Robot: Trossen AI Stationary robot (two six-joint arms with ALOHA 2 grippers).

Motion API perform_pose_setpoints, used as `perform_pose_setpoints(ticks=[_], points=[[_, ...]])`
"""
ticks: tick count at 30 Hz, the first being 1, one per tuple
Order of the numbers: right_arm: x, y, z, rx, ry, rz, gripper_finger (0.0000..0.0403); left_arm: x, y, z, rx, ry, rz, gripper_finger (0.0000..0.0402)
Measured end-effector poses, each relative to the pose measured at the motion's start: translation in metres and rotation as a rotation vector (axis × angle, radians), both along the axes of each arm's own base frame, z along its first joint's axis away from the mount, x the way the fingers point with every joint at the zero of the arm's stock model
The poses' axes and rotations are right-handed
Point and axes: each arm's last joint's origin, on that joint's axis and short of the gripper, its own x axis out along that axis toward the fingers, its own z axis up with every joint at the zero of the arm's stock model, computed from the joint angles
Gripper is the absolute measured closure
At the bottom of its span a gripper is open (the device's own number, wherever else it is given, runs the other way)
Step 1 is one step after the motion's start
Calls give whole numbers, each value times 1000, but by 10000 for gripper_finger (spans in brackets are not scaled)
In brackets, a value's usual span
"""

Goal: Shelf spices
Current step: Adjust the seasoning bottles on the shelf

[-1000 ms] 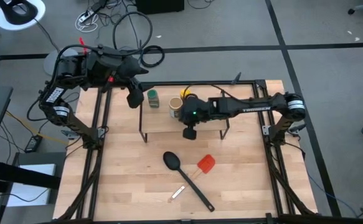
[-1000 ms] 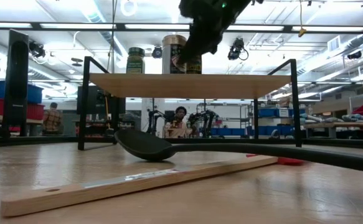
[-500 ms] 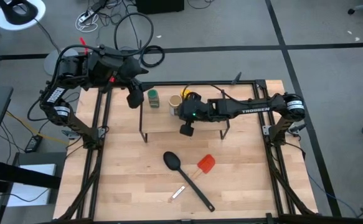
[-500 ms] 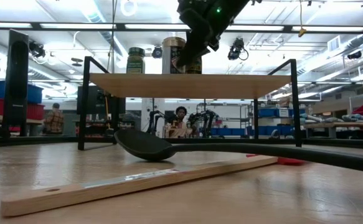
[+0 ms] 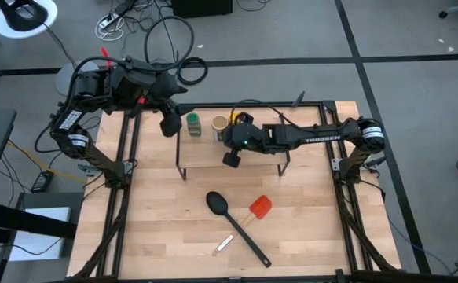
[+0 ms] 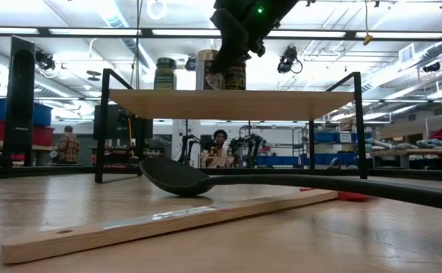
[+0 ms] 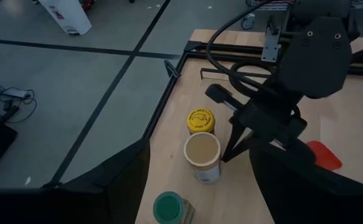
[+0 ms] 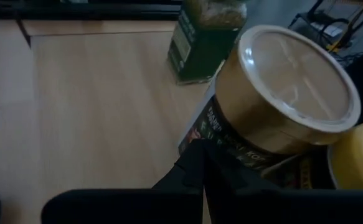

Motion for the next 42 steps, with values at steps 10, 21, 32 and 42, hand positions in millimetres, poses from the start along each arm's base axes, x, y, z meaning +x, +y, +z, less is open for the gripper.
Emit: perform_pose_setpoints(ticks=[10, 21, 32, 42], points=[[3, 8, 4, -13, -53, 12, 403, 0, 0, 0, -3, -1, 2, 122], [0, 38, 4, -131, -38, -84, 403, 0, 0, 0, -11, -3, 8, 122], [-6, 33, -1, -145, -1, -209, 403, 0, 0, 0, 0, 3, 0, 122], [-4, 14, 1, -119, -21, -215, 403, 0, 0, 0, 0, 3, 0, 122]])
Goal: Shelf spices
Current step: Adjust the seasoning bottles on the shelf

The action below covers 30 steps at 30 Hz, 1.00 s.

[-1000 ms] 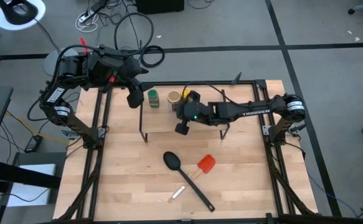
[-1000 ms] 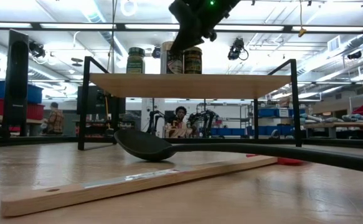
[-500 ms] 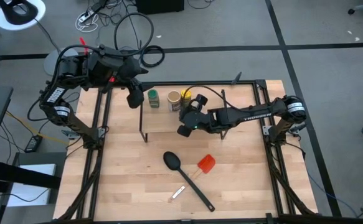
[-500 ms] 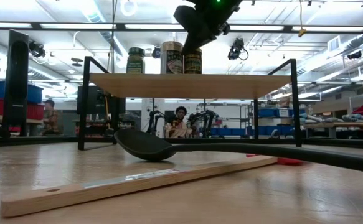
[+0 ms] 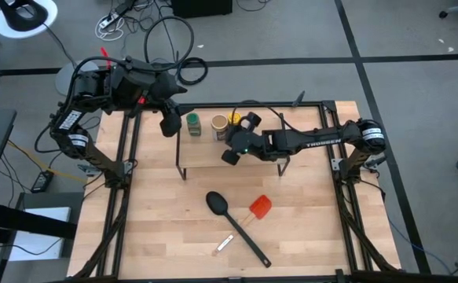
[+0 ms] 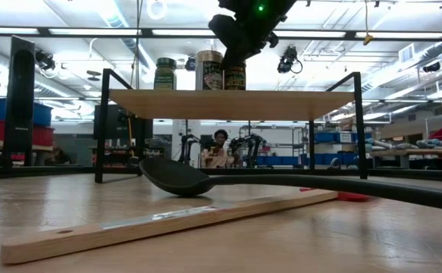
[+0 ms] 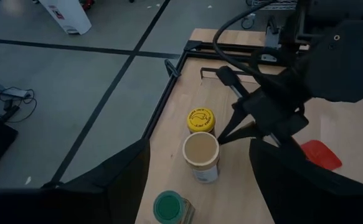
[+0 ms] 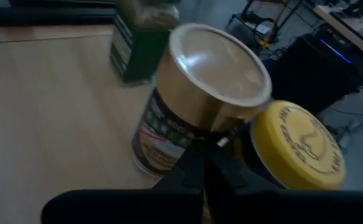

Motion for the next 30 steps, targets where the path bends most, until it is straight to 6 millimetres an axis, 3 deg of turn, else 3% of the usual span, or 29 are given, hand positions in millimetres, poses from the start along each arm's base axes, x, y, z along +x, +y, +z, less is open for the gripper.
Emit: perform_pose_setpoints(ticks=[30], points=[[10, -15, 10, 75, -109, 184, 403, 0, 0, 0, 0, -1, 0, 122]])
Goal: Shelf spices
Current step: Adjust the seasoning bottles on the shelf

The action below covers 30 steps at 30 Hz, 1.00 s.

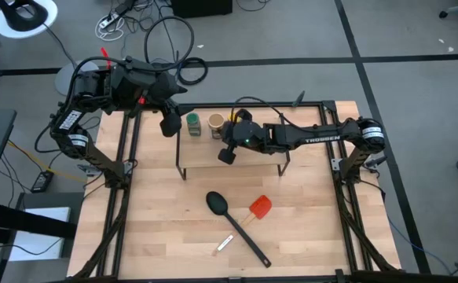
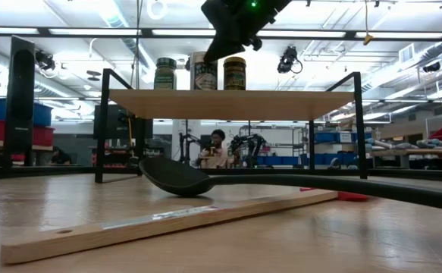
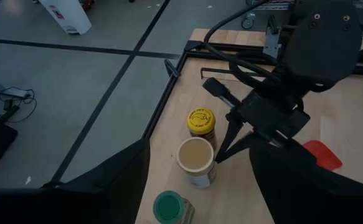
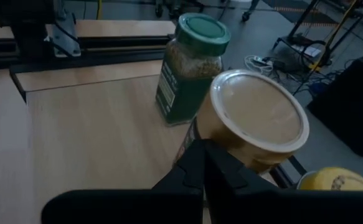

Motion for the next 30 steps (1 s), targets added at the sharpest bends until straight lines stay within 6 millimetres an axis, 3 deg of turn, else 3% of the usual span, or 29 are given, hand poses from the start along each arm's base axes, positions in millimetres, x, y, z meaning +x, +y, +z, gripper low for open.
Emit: perform_pose_setpoints(ticks=[30], points=[[2, -17, 7, -12, -70, 9, 403, 0, 0, 0, 0, -1, 0, 122]])
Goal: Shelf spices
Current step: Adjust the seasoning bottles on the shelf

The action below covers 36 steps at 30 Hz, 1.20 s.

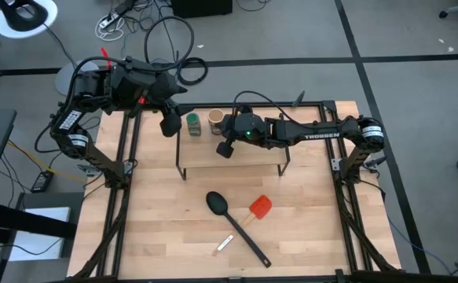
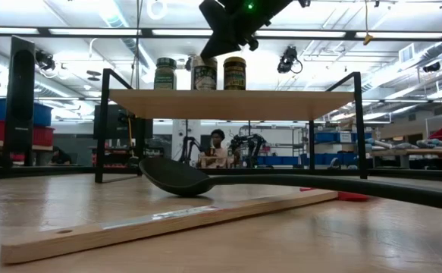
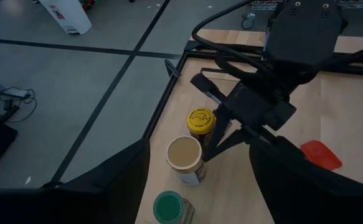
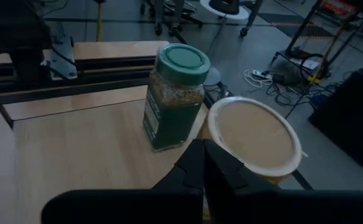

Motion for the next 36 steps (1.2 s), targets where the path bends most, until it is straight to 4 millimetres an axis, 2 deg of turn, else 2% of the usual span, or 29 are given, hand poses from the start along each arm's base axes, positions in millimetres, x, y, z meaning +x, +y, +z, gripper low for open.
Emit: perform_pose_setpoints(ticks=[5, 11, 15, 25, 36], points=[[1, -1, 1, 5, -12, 29, 403, 0, 0, 0, 0, 0, 0, 122], [4, 3, 5, 19, -49, 159, 403, 0, 0, 0, 0, 0, 0, 122], [5, 13, 5, 8, -42, 205, 403, 0, 0, 0, 0, 0, 0, 122], [-6, 34, -12, -83, 188, 24, 403, 0, 0, 0, 1, 1, 0, 122], [-10, 28, -15, -105, 209, -113, 403, 0, 0, 0, 0, 1, 0, 122]])
